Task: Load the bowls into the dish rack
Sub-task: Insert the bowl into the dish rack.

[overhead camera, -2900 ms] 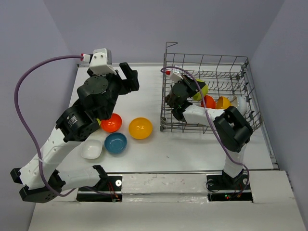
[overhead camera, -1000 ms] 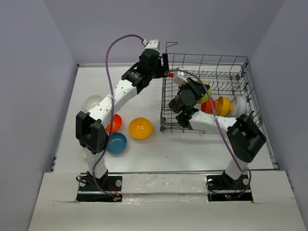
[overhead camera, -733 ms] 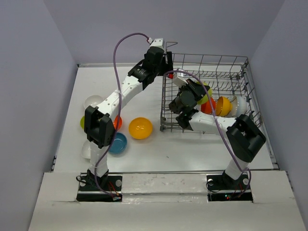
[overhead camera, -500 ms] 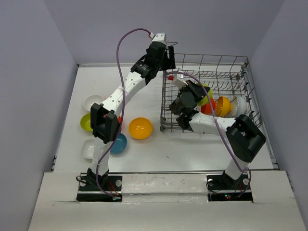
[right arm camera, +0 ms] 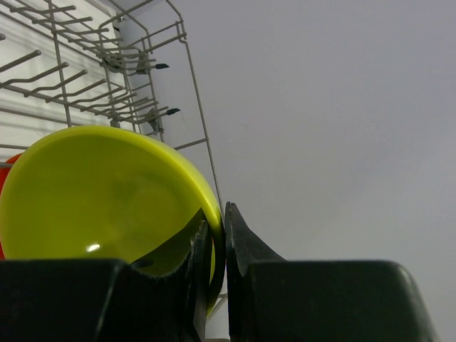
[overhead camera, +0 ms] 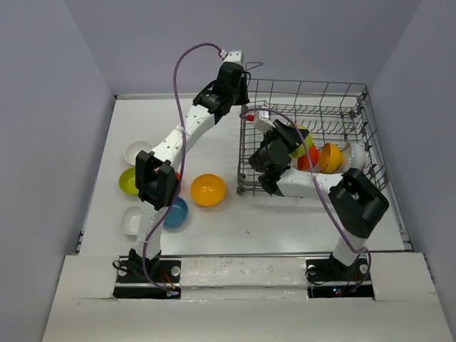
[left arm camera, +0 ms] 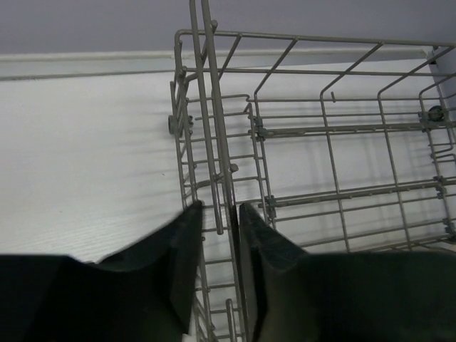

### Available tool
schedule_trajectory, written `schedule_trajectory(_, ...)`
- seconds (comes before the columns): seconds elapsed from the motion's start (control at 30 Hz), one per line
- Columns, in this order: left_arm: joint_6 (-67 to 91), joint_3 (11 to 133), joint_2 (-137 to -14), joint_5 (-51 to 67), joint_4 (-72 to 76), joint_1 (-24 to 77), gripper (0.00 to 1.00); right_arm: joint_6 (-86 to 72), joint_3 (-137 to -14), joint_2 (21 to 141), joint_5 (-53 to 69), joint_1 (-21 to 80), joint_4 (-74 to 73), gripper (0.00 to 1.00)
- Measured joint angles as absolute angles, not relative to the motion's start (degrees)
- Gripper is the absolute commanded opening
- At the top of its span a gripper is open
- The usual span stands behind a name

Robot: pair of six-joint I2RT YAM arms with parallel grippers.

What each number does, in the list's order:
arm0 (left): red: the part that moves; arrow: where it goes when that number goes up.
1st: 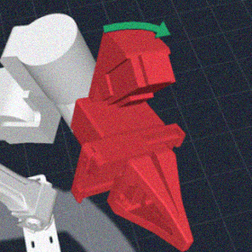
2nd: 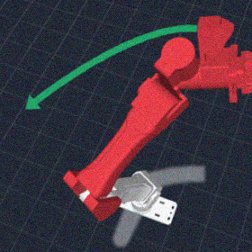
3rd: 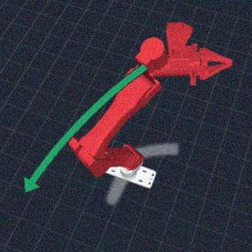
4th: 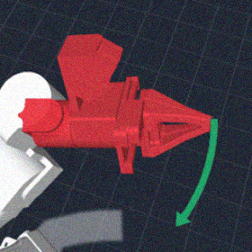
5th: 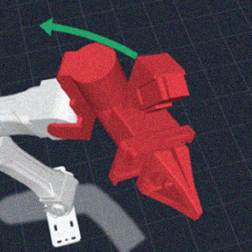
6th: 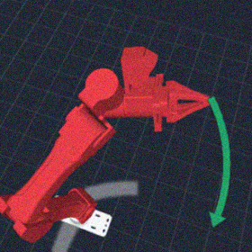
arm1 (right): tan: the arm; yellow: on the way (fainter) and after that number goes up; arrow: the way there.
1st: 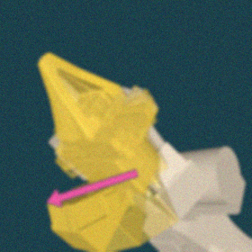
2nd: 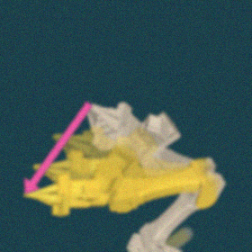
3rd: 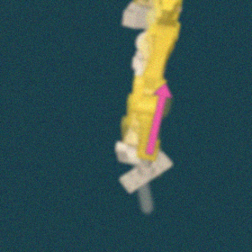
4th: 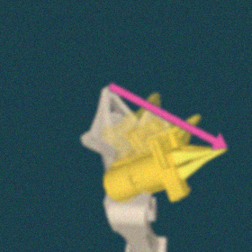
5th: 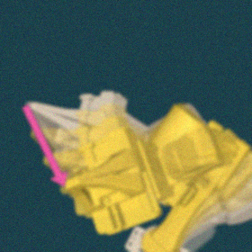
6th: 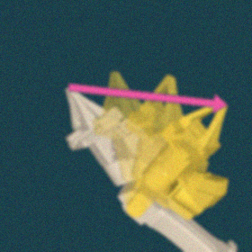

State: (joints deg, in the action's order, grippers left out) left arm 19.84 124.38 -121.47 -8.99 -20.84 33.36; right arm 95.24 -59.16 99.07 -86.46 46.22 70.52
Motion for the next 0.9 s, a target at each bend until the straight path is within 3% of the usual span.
schedule_trajectory(0.13, 19.97, 124.31, -121.47, -8.12, -20.14, 33.34, 0.0, 100.14, -60.31, 102.06, -86.52, 46.22, 72.01, 0.01)
schedule_trajectory(0.9, 20.45, 112.95, -114.69, -8.34, -14.33, 34.72, 0.0, 105.84, -68.64, 104.05, -86.67, 45.1, 73.8, 0.01)
